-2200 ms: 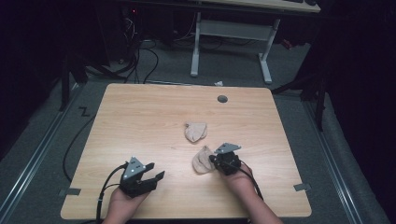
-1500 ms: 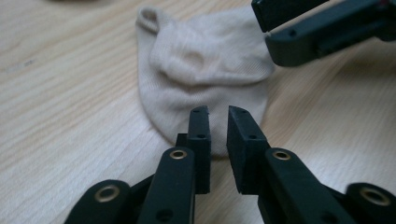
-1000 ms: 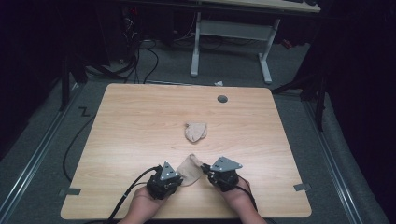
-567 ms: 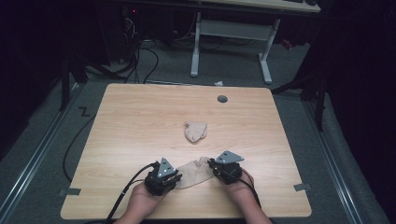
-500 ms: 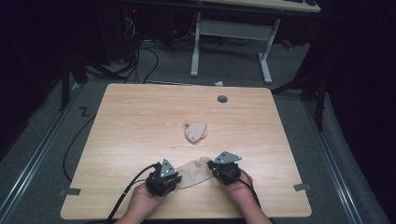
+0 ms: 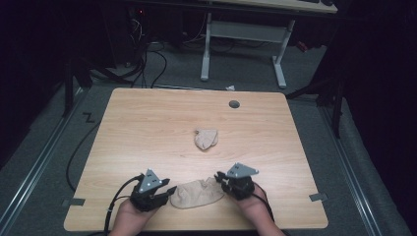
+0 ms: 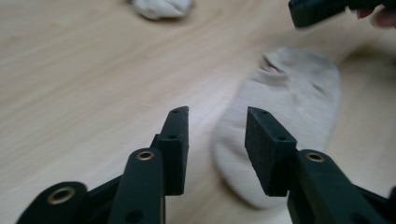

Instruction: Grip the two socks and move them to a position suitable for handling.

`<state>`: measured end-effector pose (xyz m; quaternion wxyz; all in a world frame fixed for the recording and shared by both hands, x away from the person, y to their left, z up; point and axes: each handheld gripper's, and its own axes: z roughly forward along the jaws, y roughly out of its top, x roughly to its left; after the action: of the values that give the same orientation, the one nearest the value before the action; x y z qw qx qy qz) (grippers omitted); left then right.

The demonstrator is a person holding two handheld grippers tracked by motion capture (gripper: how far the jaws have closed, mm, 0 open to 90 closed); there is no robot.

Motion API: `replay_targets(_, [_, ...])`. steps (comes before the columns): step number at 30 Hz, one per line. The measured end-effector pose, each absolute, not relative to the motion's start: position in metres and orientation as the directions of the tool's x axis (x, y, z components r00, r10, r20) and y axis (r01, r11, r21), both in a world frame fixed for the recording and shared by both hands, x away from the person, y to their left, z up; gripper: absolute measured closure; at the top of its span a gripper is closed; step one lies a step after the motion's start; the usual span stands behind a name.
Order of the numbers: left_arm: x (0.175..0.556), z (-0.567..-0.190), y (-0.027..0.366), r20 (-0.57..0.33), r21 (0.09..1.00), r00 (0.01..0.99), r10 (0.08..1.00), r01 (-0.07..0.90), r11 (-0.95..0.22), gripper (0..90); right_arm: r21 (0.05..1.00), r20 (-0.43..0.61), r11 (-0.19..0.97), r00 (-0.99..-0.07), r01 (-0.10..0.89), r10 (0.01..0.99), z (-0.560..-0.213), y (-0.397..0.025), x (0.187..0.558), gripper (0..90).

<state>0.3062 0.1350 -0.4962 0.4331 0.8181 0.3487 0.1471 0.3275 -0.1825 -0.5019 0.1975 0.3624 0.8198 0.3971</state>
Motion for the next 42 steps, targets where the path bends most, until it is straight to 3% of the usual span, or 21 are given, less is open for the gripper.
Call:
replay_targets(5, [0.318, -0.496, 0.156, -0.050, 0.841, 0.647, 0.761, 0.438, -0.317, 50.7, 0.788, -0.056, 0.399, -0.589, 0.470, 0.806, -0.488, -0.172, 0.404, 90.0])
replay_targets(6, [0.320, -0.497, 0.159, -0.060, 0.840, 0.638, 0.767, 0.447, -0.307, 48.8, 0.762, -0.070, 0.413, -0.571, 0.498, 0.818, -0.489, -0.164, 0.434, 89.9])
replay_targets(13, [0.320, -0.494, 0.162, -0.056, 0.848, 0.649, 0.759, 0.433, -0.307, 47.1, 0.677, -0.075, 0.433, -0.529, 0.596, 0.845, -0.510, -0.156, 0.494, 88.7])
replay_targets(20, [0.320, -0.496, 0.160, -0.057, 0.844, 0.658, 0.751, 0.434, -0.316, 47.1, 0.645, -0.103, 0.470, -0.541, 0.602, 0.835, -0.519, -0.165, 0.477, 89.8])
replay_targets(27, [0.315, -0.497, 0.153, -0.051, 0.843, 0.680, 0.732, 0.422, -0.333, 46.6, 0.683, -0.069, 0.436, -0.542, 0.586, 0.837, -0.522, -0.187, 0.393, 86.9])
replay_targets(29, [0.315, -0.496, 0.152, -0.052, 0.846, 0.683, 0.729, 0.418, -0.332, 46.6, 0.686, -0.064, 0.431, -0.541, 0.587, 0.839, -0.523, -0.189, 0.384, 85.7])
replay_targets(34, [0.313, -0.494, 0.150, -0.074, 0.856, 0.689, 0.721, 0.415, -0.308, 46.4, 0.747, -0.073, 0.418, -0.562, 0.516, 0.824, -0.507, -0.186, 0.362, 76.0])
replay_targets(36, [0.313, -0.494, 0.149, -0.070, 0.855, 0.693, 0.718, 0.413, -0.314, 46.0, 0.766, -0.104, 0.450, -0.602, 0.459, 0.792, -0.499, -0.169, 0.363, 65.5])
replay_targets(42, [0.316, -0.496, 0.150, -0.079, 0.848, 0.687, 0.722, 0.427, -0.313, 45.9, 0.705, -0.211, 0.559, -0.624, 0.436, 0.753, -0.510, -0.138, 0.378, 50.4])
